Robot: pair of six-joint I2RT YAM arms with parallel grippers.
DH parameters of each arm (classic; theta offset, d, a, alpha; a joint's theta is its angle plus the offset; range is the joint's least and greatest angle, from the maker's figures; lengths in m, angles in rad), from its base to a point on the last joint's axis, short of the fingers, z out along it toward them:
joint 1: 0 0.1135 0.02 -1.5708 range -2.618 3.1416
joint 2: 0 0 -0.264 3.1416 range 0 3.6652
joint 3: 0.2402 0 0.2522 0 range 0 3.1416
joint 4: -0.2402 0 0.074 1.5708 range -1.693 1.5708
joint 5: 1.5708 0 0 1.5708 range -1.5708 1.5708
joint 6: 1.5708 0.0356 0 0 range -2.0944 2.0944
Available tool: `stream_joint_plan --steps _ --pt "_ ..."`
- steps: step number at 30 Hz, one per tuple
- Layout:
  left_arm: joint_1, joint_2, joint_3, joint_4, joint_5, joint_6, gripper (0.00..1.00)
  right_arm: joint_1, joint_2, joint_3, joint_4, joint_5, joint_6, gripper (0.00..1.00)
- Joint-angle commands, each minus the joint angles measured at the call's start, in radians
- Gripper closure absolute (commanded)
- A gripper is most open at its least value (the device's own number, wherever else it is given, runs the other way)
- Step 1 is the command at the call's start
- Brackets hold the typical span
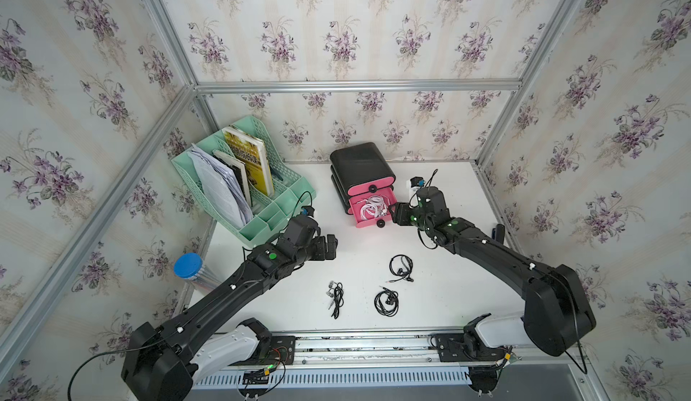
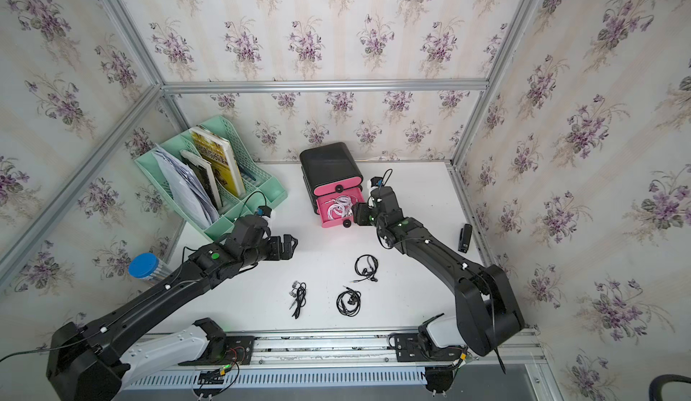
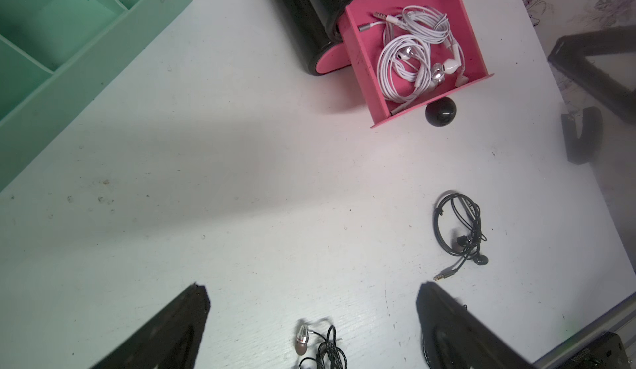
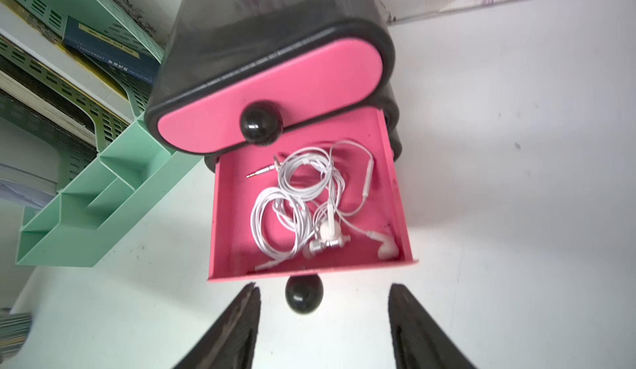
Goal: Place the wired earphones into the drawer by color
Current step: Close the drawer in the storage box.
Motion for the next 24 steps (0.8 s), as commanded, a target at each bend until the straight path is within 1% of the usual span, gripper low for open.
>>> stream_joint_plan --steps 1,6,11,18,24 --pt "0.002 0.013 0.010 0.037 0.010 0.007 0.01 -0.001 -0.024 -0.042 -0.030 -0.031 0.082 0.36" --pt "0.000 0.021 0.005 0.045 0.015 0.003 0.01 -0.001 -0.003 -0.083 -0.025 -0.022 0.167 0.37" --pt "0.001 0.012 0.000 0.034 0.016 0.001 0.01 -0.001 0.070 -0.078 0.012 -0.008 0.238 0.38" --pt "0.001 -0.029 -0.021 0.017 0.000 0.003 0.01 -0.001 0.149 -0.071 0.081 0.015 0.303 0.38" --pt "0.004 -0.031 -0.025 0.007 0.001 0.006 0.01 -0.001 0.197 -0.049 0.108 0.055 0.336 0.38"
